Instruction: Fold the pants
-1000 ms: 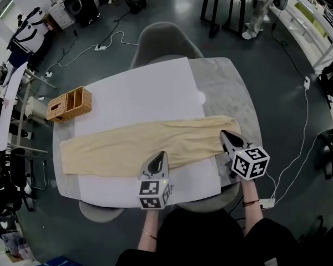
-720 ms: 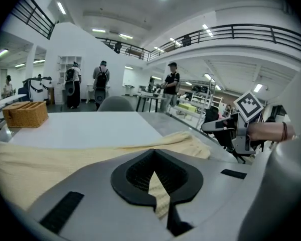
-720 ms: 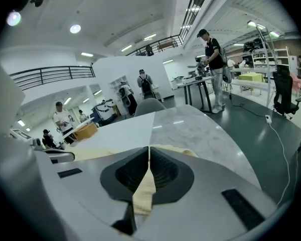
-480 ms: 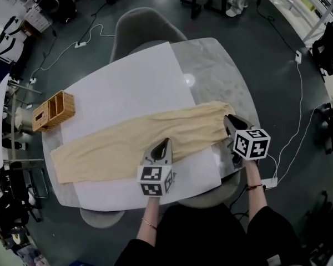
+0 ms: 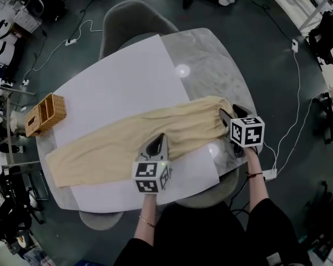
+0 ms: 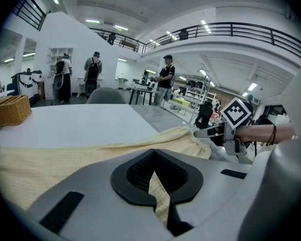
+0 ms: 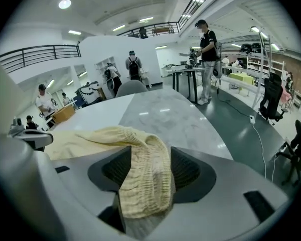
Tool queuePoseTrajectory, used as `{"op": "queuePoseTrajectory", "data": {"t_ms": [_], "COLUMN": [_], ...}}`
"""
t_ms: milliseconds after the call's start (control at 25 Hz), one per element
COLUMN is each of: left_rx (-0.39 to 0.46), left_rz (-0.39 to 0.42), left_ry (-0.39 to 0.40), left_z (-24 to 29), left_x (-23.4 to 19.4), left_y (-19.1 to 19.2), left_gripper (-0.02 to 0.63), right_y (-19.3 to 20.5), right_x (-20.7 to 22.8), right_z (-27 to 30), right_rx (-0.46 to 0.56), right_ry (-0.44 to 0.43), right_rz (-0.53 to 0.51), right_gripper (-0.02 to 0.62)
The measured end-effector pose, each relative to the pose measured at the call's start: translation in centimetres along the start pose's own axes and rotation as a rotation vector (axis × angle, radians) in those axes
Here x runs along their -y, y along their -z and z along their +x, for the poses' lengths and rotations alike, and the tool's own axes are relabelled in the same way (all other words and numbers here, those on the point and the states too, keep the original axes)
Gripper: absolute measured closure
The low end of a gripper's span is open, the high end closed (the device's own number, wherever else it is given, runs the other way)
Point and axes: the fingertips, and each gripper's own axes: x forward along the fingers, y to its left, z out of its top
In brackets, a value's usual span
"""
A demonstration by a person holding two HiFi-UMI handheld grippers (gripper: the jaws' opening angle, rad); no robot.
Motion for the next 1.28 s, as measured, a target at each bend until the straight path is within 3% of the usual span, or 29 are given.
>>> {"op": "queuePoseTrajectory", "data": {"t_ms": [800,1040,1280], "left_rx": [-0.01,-0.007,-0.001], "left_rz": [-0.032,-0.031,-0.038], "left_ry": [-0.045,-0.055,-0.07], "left_z": [0.1,0.0,-0.7], "left_x": [-0.1,0.3,0.3], "left_y": [0.6,0.5,0.5], "left_gripper": [0.598,0.598,0.598], "right_y": [1.0,1.0,1.0], "right_x": [-0.2,-1.1,-1.3], "right_z": [2.5,2.8,2.8], "right_rx": [-0.117,-0.135,-0.141], "right_ry": [0.052,0.031,0.016], "right_rz": [-0.189,-0.257,-0.227], "right_gripper": [0.38,0.465,0.505]}}
